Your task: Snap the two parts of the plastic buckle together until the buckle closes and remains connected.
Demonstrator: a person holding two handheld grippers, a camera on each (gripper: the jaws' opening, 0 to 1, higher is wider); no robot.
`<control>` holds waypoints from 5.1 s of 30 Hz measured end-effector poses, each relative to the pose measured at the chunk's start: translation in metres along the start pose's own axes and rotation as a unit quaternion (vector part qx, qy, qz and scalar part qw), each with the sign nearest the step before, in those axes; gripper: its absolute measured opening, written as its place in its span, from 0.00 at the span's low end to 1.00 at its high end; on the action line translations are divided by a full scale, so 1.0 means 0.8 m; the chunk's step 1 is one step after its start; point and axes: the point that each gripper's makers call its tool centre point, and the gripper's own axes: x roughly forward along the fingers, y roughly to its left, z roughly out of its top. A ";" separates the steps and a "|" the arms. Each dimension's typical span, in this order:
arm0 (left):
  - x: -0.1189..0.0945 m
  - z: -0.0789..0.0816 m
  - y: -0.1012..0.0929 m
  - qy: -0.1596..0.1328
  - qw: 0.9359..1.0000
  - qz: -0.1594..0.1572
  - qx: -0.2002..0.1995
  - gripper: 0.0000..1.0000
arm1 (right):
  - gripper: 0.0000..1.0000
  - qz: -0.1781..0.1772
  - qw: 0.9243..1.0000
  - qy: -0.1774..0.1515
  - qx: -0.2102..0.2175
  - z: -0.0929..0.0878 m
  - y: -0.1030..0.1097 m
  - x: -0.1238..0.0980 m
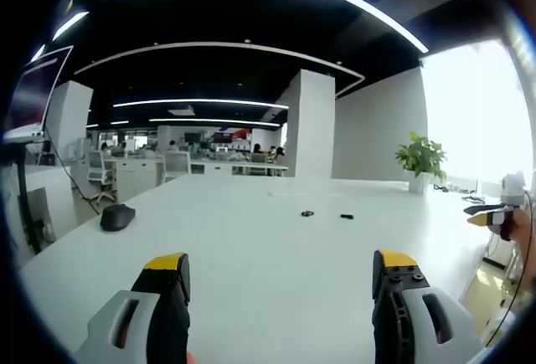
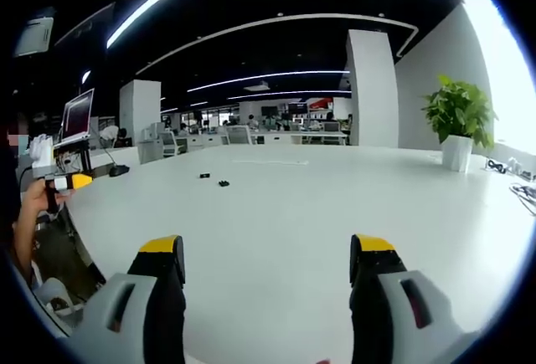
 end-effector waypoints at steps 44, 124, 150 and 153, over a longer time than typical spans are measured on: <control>0.004 -0.004 0.002 -0.001 1.000 -0.005 -0.008 0.92 | 0.85 0.073 0.996 -0.032 -0.032 0.075 0.006 0.097; 0.014 -0.006 0.002 -0.002 1.000 -0.017 -0.018 0.92 | 0.89 0.113 0.993 -0.029 -0.018 0.081 0.055 0.226; 0.013 -0.006 0.002 -0.004 1.000 -0.017 -0.020 0.92 | 0.94 0.137 0.990 -0.017 -0.031 0.088 0.074 0.282; 0.013 -0.005 0.003 -0.005 1.000 -0.015 -0.020 0.92 | 0.94 0.143 0.989 -0.016 -0.032 0.087 0.079 0.288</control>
